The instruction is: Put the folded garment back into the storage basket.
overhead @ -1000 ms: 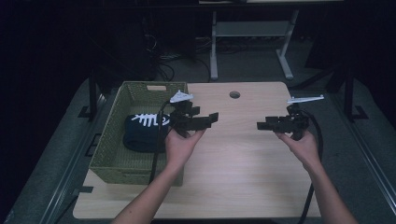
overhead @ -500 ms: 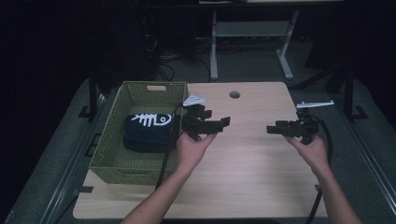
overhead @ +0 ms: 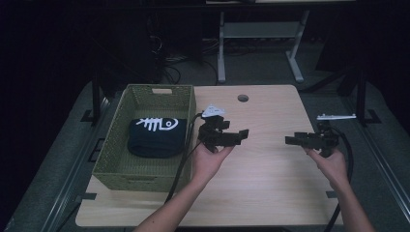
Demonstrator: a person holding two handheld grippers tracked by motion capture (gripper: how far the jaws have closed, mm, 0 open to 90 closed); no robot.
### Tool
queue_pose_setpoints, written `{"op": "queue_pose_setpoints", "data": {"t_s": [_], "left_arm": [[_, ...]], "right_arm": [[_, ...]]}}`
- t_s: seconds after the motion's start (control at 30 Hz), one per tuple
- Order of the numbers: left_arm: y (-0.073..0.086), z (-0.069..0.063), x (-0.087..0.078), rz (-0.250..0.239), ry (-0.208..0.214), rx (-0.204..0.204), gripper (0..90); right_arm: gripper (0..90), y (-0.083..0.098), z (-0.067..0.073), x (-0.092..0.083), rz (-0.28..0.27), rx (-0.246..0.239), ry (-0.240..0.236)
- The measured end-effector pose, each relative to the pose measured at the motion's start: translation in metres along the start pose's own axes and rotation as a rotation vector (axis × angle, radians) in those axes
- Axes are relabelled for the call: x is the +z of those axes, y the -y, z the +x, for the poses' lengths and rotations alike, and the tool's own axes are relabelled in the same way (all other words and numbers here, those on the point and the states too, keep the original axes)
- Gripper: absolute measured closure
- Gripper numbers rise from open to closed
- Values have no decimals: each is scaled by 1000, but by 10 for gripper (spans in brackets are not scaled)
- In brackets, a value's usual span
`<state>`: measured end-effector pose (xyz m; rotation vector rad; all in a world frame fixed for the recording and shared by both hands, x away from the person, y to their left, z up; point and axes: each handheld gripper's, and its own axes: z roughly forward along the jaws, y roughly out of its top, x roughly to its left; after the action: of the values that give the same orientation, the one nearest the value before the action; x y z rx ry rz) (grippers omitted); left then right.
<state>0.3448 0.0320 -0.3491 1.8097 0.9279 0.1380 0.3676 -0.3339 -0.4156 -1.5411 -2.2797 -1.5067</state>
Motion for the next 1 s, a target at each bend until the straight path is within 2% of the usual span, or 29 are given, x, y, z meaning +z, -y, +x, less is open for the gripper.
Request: {"op": "queue_pose_setpoints", "data": {"t_s": [0.2,0.27,0.33,0.53,0.6,0.67,0.8,1.0], "left_arm": [[11,-10,6,16,33,22,205],[16,-13,7,18,49,17,205],[20,-15,8,21,49,30,205],[36,-18,7,33,74,31,205],[41,-20,7,38,69,45,204],[46,-21,6,40,87,37,203],[53,-22,5,39,85,55,203],[65,-20,1,34,93,54,203]], "right_arm": [[239,9,-6,-8,-11,11,15],[238,12,-7,-10,-13,9,17],[238,14,-7,-13,-19,7,23],[236,26,-10,-19,-21,10,38],[235,30,-11,-22,-29,15,38],[233,32,-12,-24,-25,16,45],[233,35,-10,-28,-31,10,55],[233,47,-12,-30,-27,11,68]]}}
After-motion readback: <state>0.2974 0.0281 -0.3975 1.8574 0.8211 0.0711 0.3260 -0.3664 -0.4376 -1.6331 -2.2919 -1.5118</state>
